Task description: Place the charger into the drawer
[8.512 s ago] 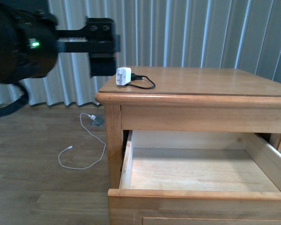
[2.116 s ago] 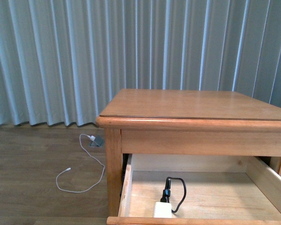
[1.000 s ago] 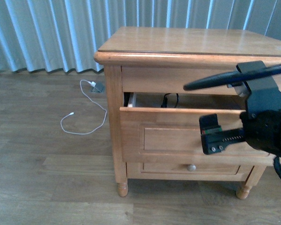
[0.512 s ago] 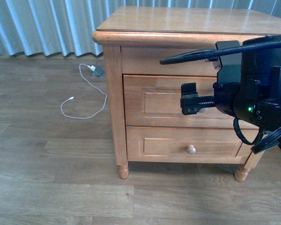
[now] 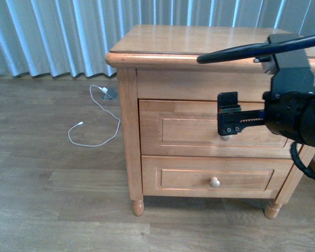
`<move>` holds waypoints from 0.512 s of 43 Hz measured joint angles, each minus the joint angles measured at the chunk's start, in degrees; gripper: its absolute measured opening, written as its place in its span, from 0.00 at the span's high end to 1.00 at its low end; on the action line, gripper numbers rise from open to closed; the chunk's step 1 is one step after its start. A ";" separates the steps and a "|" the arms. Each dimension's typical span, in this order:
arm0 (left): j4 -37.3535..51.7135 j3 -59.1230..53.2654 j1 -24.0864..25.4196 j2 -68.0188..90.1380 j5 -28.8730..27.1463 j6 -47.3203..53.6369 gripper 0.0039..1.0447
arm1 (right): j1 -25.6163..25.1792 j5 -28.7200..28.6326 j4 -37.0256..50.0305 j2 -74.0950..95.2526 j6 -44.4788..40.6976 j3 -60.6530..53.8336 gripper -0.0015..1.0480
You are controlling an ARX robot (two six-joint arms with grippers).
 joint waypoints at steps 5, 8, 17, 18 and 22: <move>0.00 0.00 0.00 0.00 0.00 0.00 0.06 | -0.15 -0.46 -3.06 -11.98 0.20 -8.55 0.08; 0.00 0.00 0.00 0.00 0.00 0.00 0.06 | -0.57 -0.57 -7.32 -21.62 0.79 -13.29 0.08; 0.00 0.00 0.00 0.00 0.00 0.00 0.06 | -4.04 -0.76 -29.18 -58.86 5.40 -24.26 0.08; 0.00 0.00 0.00 0.00 0.00 0.00 0.06 | -4.68 -0.72 -31.50 -62.31 5.44 -24.92 0.08; 0.00 0.00 0.00 0.00 0.00 0.02 0.06 | -7.17 -0.66 -38.80 -73.13 6.56 -26.64 0.08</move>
